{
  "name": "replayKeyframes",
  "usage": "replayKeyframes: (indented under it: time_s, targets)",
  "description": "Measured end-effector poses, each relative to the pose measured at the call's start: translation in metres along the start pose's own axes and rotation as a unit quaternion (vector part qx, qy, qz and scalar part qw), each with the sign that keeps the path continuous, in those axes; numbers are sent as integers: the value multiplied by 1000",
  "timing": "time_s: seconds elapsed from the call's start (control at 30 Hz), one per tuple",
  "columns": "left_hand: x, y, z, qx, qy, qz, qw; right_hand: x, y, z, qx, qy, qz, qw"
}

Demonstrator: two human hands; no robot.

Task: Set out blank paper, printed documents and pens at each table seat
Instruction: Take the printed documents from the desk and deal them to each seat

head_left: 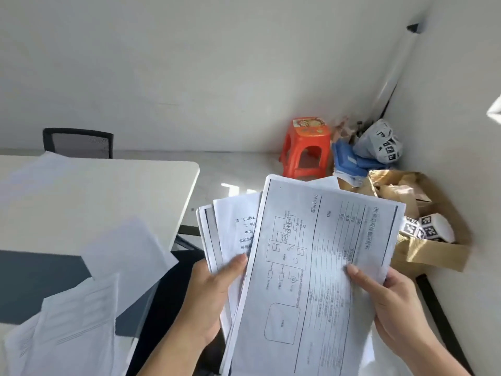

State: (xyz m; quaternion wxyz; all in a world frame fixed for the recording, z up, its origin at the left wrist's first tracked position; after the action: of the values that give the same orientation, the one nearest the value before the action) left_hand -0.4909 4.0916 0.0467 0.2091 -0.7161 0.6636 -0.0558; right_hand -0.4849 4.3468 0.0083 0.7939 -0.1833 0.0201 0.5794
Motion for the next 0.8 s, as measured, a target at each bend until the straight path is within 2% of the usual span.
replayKeyframes:
  time_s: [0.07,0.27,0.47,0.6,0.67,0.8]
  targets:
    - [-13,20,4,0,12,4,1000,13,16,3,3,0,-12,1000]
    - [-49,89,-3,17,31,48,998,24,73,9,-66,32,12,997]
    - [-86,170,-21,63,-40,55,996,32,143,39,10,-3,-68,998]
    - [-96,216,-33,54,-40,72,995,28,186,54,-10,31,-65,997]
    - [-98,236,-37,32,-15,66,997,23,206,59,-29,45,-53,997]
    - [-100,280,-50,-64,44,18,997,13,258,64,-64,55,-32,996]
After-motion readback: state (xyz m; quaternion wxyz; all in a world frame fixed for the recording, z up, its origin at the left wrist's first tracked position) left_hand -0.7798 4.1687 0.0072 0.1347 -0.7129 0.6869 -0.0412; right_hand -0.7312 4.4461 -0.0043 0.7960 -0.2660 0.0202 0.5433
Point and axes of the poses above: each hand's wrist, its own y-axis towards the middle knuckle, its own x-axis out of the back of the hand, z = x × y, the point moved 1 cm from there along y, towards the middle knuckle, and after that the axes turned 5 degrees about x, right-handed, at the moved point
